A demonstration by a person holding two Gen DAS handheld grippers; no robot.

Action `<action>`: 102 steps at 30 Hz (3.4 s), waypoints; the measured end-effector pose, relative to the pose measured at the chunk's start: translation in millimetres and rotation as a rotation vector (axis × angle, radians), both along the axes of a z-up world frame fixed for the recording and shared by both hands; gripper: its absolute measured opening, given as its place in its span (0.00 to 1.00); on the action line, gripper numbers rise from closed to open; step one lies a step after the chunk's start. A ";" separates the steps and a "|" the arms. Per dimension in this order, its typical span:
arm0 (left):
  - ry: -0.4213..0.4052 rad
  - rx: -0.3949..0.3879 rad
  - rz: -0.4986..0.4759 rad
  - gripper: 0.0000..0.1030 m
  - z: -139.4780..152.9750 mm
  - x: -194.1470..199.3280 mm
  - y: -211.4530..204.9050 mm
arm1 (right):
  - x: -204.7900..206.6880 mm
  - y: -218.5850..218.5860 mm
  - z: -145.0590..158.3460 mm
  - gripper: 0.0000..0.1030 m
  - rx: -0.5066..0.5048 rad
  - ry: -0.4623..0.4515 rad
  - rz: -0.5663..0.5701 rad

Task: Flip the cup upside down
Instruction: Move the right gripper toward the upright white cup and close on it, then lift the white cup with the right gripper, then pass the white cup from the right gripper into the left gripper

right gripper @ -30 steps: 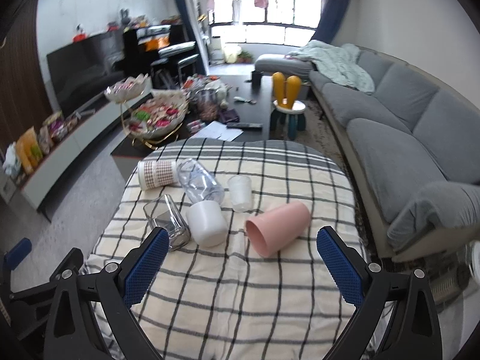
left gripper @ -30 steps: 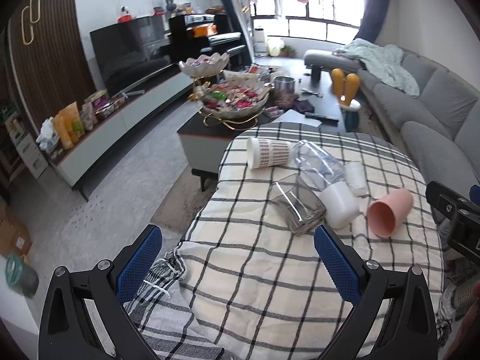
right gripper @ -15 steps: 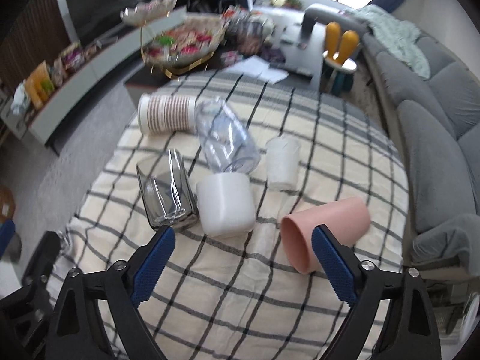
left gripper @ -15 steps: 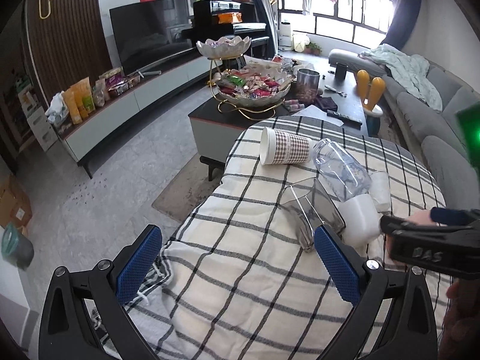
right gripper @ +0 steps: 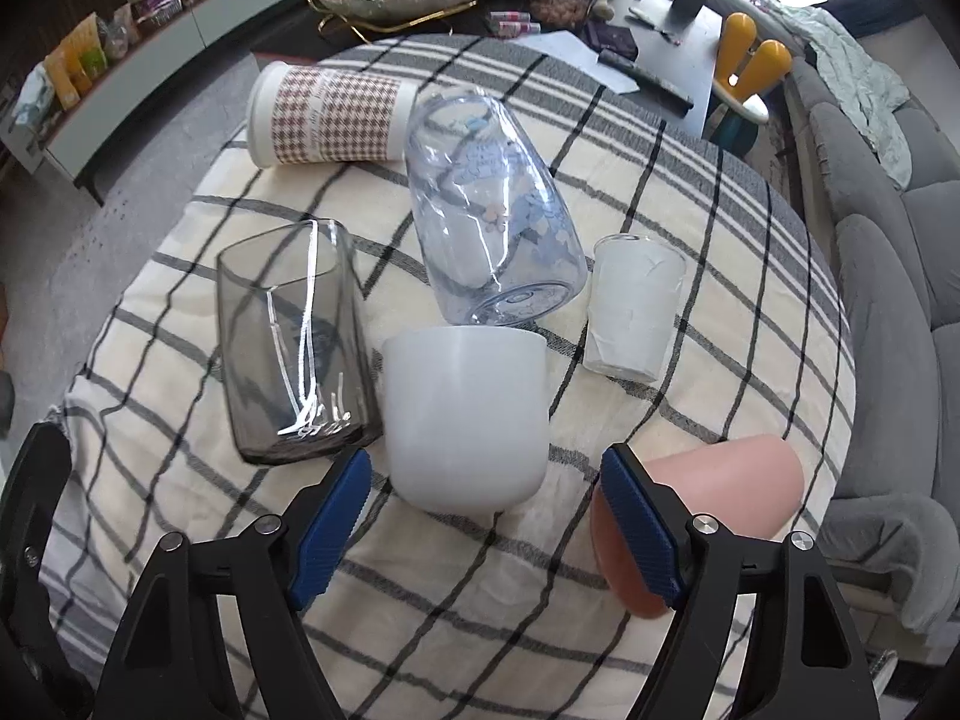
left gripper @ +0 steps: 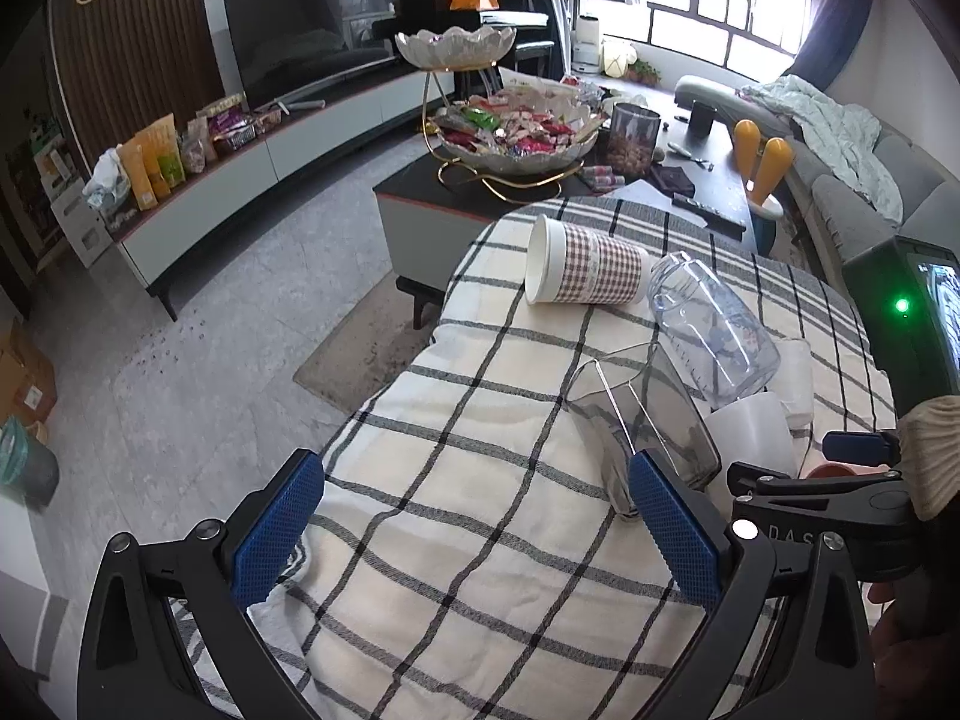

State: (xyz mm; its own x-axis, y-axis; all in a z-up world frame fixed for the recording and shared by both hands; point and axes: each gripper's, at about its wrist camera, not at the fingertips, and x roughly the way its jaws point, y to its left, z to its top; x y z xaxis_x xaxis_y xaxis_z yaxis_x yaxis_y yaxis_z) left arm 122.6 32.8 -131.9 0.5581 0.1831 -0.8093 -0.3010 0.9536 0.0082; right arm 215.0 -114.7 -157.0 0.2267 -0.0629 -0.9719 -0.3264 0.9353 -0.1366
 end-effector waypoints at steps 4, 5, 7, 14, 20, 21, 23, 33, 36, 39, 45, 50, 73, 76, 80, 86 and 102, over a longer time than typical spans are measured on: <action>0.025 -0.010 -0.001 1.00 -6.3 5.2 4.1 | 7.3 -1.2 -8.8 0.76 0.008 0.036 -0.017; 0.032 -0.013 0.006 1.00 -7.9 6.8 6.8 | 9.2 -2.7 -10.1 0.76 0.021 0.044 -0.024; 0.040 -0.023 0.019 1.00 -10.7 8.2 10.2 | 11.7 -4.5 -13.6 0.76 0.040 0.055 -0.033; 0.052 -0.024 0.007 1.00 -16.1 10.4 8.3 | 15.6 -4.5 -21.0 0.66 0.081 0.062 -0.031; 0.044 -0.027 0.005 1.00 -11.9 8.1 7.9 | 4.9 -9.7 -11.1 0.66 0.107 0.035 -0.053; 0.040 -0.027 0.002 1.00 -10.2 6.3 7.9 | 2.5 -11.1 -7.3 0.66 0.114 0.029 -0.060; 0.027 -0.028 -0.012 1.00 -4.5 1.5 8.4 | -6.3 -13.5 1.7 0.66 0.130 0.014 -0.078; -0.017 -0.021 -0.093 1.00 19.6 -37.8 39.4 | -74.0 -29.1 7.8 0.66 0.390 0.072 -0.343; -0.001 -0.015 -0.132 1.00 20.2 -50.5 50.5 | -96.6 -21.2 0.5 0.66 0.430 0.091 -0.393; -0.001 -0.022 -0.156 1.00 18.7 -64.7 60.7 | -112.6 -9.7 -0.4 0.66 0.436 0.082 -0.406; -0.007 -0.053 -0.211 1.00 9.2 -84.8 71.2 | -130.2 2.9 -6.3 0.66 0.428 0.086 -0.448; 0.019 -0.109 -0.248 1.00 -5.1 -86.6 74.3 | -136.3 5.9 -15.1 0.66 0.383 0.100 -0.463; 0.030 -0.155 -0.348 1.00 -12.8 -95.7 35.8 | -165.8 -25.1 43.0 0.79 0.388 -0.138 -0.446; 0.016 -0.159 -0.377 1.00 -16.3 -98.7 14.3 | -175.8 -46.4 54.6 0.79 0.380 -0.204 -0.472; -0.002 -0.152 -0.387 1.00 -20.9 -99.3 -14.3 | -189.6 -82.3 60.0 0.80 0.378 -0.248 -0.521; -0.095 -0.107 -0.308 1.00 -33.1 -102.4 -44.5 | -208.0 -122.7 60.4 0.80 0.384 -0.282 -0.610; -0.241 0.072 -0.351 0.99 -72.0 -107.5 -91.3 | -216.1 -167.2 19.9 0.80 0.317 -0.387 -0.666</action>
